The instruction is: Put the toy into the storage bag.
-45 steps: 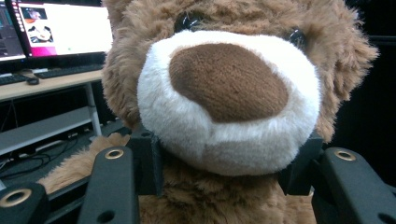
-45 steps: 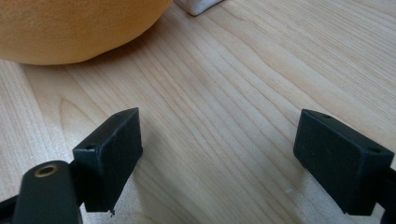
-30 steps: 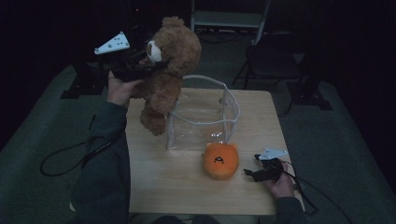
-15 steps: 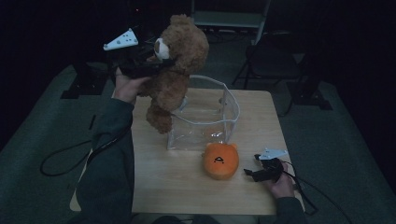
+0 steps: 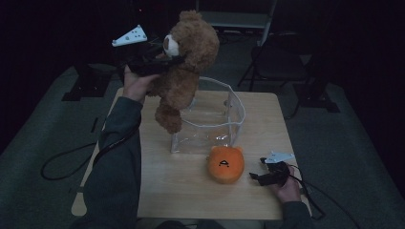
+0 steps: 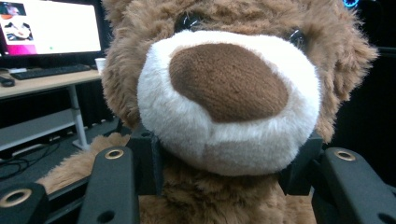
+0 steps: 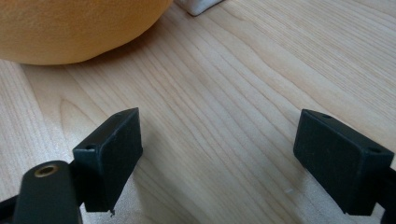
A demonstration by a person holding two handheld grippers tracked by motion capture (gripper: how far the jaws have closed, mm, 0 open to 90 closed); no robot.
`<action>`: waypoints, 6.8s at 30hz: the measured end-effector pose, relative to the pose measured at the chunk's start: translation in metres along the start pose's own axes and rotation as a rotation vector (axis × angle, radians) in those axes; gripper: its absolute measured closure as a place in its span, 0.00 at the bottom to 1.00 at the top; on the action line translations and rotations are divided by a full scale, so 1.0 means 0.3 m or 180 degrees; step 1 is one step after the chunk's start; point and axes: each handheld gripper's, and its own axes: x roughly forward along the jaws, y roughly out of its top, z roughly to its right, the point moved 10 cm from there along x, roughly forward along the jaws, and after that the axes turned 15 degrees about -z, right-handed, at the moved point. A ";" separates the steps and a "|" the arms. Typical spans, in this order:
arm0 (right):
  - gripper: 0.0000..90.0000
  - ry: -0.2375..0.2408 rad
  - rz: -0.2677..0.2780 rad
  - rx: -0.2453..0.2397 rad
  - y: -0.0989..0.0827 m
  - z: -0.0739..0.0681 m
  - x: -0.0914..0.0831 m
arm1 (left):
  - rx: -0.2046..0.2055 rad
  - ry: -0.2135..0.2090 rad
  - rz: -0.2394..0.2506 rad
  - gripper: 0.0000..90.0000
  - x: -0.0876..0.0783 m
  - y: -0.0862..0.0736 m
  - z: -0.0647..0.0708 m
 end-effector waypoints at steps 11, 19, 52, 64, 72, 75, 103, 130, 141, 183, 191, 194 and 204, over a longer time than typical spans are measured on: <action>0.16 -0.0002 0.0004 -0.0006 0.000 0.001 0.000 | -0.0052 0.0063 0.0010 0.50 0.051 0.030 -0.002; 0.16 0.0000 -0.0002 -0.0001 0.000 0.000 0.000 | -0.0173 0.0198 0.0076 0.50 0.085 0.035 -0.023; 0.16 0.0007 -0.0003 -0.0009 -0.001 -0.002 -0.001 | -0.0162 0.0567 0.0117 0.50 0.221 0.015 -0.011; 0.16 0.0009 -0.0004 -0.0014 -0.001 -0.003 -0.001 | 0.0077 0.0220 0.0048 0.50 0.278 0.018 0.062; 0.16 0.0011 -0.0001 -0.0022 -0.001 -0.004 -0.001 | 0.0022 -0.0063 0.0063 0.50 0.313 0.008 0.082; 0.16 0.0015 -0.0001 -0.0025 -0.001 -0.005 -0.001 | -0.0010 -0.0145 0.0081 0.50 0.319 0.006 0.084; 0.16 0.0018 -0.0002 -0.0025 -0.002 -0.006 -0.001 | -0.0089 -0.0346 -0.0028 0.50 0.458 -0.025 0.117; 0.16 0.0017 -0.0002 -0.0028 -0.002 -0.006 -0.001 | -0.0083 -0.0465 -0.0286 0.50 0.564 -0.095 0.151; 0.16 0.0020 -0.0003 -0.0025 -0.002 -0.006 -0.002 | -0.0087 -0.0565 -0.0339 0.50 0.588 -0.110 0.172; 0.16 0.0021 -0.0001 -0.0022 -0.002 -0.007 -0.001 | -0.0175 -0.0771 -0.0636 0.47 0.641 -0.195 0.189; 0.16 0.0019 -0.0003 -0.0025 -0.002 -0.006 -0.001 | -0.0192 -0.0784 -0.0683 0.45 0.636 -0.207 0.184; 0.16 0.0016 -0.0002 -0.0029 -0.002 -0.006 -0.001 | -0.0223 -0.0796 -0.0692 0.44 0.633 -0.214 0.180; 0.16 0.0017 0.0002 -0.0029 -0.001 -0.006 -0.001 | -0.0282 -0.0810 -0.0812 0.41 0.628 -0.238 0.173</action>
